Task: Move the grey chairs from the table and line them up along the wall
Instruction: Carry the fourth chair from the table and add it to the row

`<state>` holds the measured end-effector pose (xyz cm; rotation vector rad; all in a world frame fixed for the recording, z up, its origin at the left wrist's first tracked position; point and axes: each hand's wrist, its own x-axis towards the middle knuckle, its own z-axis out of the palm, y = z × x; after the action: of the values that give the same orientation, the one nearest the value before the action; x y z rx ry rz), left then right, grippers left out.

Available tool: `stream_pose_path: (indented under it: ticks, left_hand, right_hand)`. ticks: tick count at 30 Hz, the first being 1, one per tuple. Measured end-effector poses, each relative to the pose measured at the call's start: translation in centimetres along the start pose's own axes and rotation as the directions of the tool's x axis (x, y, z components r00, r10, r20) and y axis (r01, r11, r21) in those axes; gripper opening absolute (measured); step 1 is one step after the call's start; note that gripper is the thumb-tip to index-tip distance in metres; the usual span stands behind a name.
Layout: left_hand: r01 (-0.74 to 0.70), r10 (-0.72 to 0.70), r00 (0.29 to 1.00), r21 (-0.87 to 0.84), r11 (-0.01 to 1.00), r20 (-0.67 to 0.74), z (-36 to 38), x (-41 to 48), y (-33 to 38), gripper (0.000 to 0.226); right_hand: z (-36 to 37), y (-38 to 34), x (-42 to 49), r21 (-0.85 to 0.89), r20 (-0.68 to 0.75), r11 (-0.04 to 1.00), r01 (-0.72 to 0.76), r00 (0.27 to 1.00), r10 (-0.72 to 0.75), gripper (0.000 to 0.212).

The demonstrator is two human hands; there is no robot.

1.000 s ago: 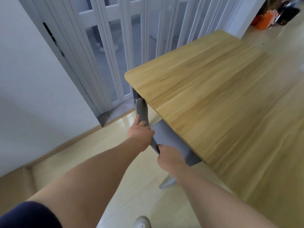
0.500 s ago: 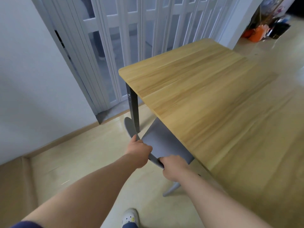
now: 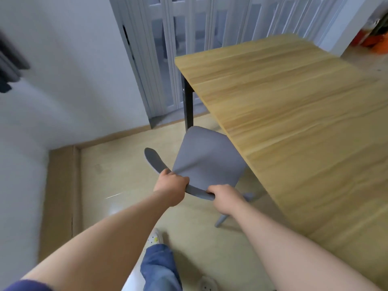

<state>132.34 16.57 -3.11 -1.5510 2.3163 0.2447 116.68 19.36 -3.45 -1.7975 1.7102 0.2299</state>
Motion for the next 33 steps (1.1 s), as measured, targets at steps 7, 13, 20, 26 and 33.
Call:
stream_pose_path:
  ticks: [7, 13, 20, 26, 33]
  left_hand:
    - [0.139, -0.106, 0.978, -0.18, 0.974, 0.177, 5.9, -10.1, -0.6, 0.041]
    - [0.082, -0.068, 0.987, -0.096, 0.992, 0.145, 9.0, -16.4, 0.8, 0.04]
    - [-0.032, 0.025, 0.98, 0.03, 0.999, 0.197, 13.9, -23.8, 2.2, 0.035]
    - [-0.05, 0.051, 0.968, -0.011, 0.999, 0.246, 16.6, -29.4, 3.2, 0.037]
    - [-0.051, 0.053, 0.967, -0.014, 0.999, 0.248, 17.2, -32.3, 5.6, 0.037]
  right_hand:
    - [6.7, -3.1, -6.1, -0.125, 0.108, 0.987, 0.1, 0.99, -0.087, 0.038]
    - [10.6, -5.3, -11.5, -0.269, 0.145, 0.954, 0.131, 0.985, -0.094, 0.027]
    - [17.4, -6.9, -17.9, -0.398, 0.198, 0.904, 0.153, 0.977, -0.078, 0.033]
    - [21.9, -7.4, -23.0, -0.4, 0.187, 0.909, 0.113, 0.982, -0.04, 0.042]
    - [23.0, -6.1, -27.4, -0.377, 0.102, 0.923, 0.078, 0.994, -0.042, 0.036]
